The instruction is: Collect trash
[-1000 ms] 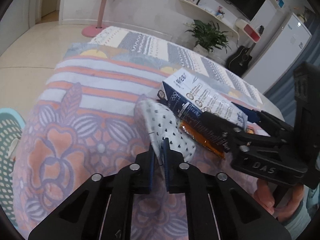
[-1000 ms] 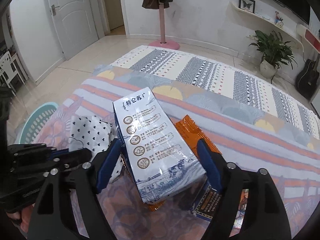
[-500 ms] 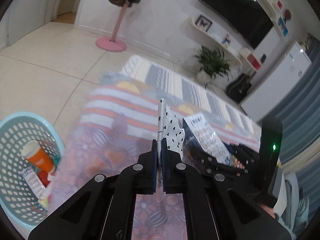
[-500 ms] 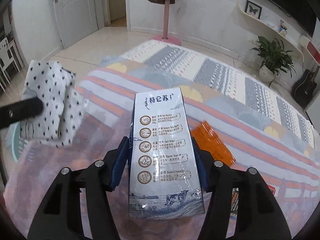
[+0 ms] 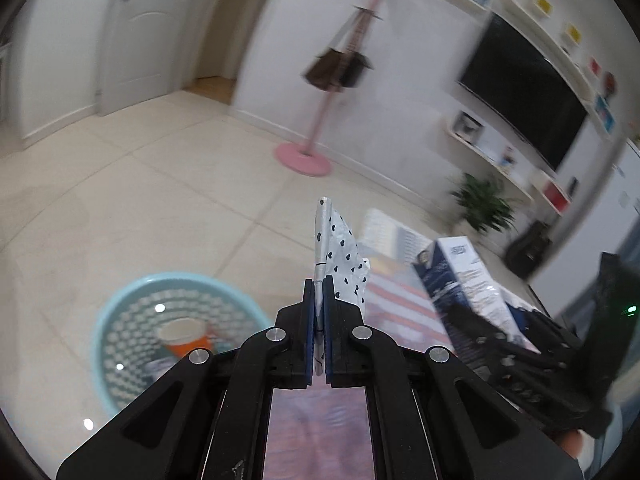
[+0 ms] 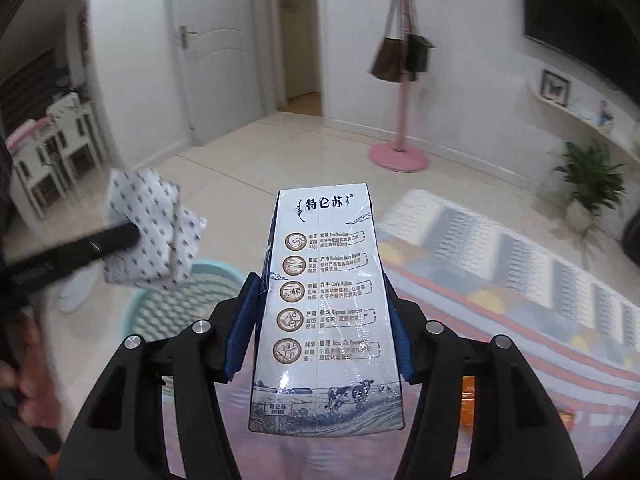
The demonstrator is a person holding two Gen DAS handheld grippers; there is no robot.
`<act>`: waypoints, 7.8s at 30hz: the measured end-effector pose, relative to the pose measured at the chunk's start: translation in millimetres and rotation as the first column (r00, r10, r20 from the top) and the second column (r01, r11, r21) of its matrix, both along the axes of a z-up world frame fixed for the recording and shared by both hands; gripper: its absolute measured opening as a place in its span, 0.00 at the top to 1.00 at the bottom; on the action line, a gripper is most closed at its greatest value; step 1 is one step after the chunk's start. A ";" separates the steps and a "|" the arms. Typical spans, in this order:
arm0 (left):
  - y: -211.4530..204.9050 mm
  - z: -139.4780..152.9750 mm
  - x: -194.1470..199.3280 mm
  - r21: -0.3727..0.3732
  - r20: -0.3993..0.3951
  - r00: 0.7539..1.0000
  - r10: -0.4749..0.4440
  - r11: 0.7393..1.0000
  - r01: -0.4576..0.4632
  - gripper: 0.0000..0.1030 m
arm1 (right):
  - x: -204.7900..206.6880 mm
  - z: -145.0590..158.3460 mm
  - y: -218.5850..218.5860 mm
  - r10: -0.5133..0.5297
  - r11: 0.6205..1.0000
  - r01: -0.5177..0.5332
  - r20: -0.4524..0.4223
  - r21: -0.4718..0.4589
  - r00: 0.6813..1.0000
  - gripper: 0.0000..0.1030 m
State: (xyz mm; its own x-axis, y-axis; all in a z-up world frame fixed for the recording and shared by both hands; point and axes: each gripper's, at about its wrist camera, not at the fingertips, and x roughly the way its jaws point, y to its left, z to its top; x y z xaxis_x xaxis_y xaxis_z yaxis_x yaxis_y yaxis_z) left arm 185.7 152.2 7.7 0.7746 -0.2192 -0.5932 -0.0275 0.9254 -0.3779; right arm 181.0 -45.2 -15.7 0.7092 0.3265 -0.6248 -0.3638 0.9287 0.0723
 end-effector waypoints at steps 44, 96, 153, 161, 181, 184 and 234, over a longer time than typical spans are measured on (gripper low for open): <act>110.0 -65.0 8.2 -0.009 -0.275 0.927 0.257 0.963 -0.270 0.60 | 4.6 -84.8 125.6 0.111 0.994 -0.107 -0.243 0.029 0.964 0.46; -285.2 -106.9 82.3 0.068 -0.256 0.798 -0.546 0.813 0.578 0.36 | 7.1 -124.6 -284.0 -0.323 0.941 0.340 -0.303 0.002 0.897 0.42; -156.7 -25.3 25.4 -0.036 -0.052 0.898 -0.437 0.900 0.435 0.70 | -67.4 -43.6 -169.0 -0.349 0.937 0.349 -0.005 0.015 0.937 0.43; -53.1 -21.2 -14.1 -0.101 -0.034 0.983 -0.178 0.980 0.174 0.70 | -45.5 -1.9 -83.9 -0.179 0.965 0.179 -0.018 0.192 0.984 0.43; 86.0 -70.5 -26.1 -0.056 -0.201 0.947 0.252 0.962 -0.268 0.64 | -16.4 -29.7 109.7 0.055 0.997 -0.050 -0.079 0.062 0.995 0.42; 90.3 -80.5 -22.6 -0.101 -0.235 0.939 0.252 0.954 -0.282 0.54 | 2.1 -45.2 116.3 0.056 0.994 -0.041 -0.154 0.101 0.986 0.41; -27.6 142.6 -216.2 0.237 0.337 0.925 0.174 0.936 -0.262 0.13 | -209.9 106.0 -4.6 -0.242 0.966 0.226 0.140 0.125 0.960 0.17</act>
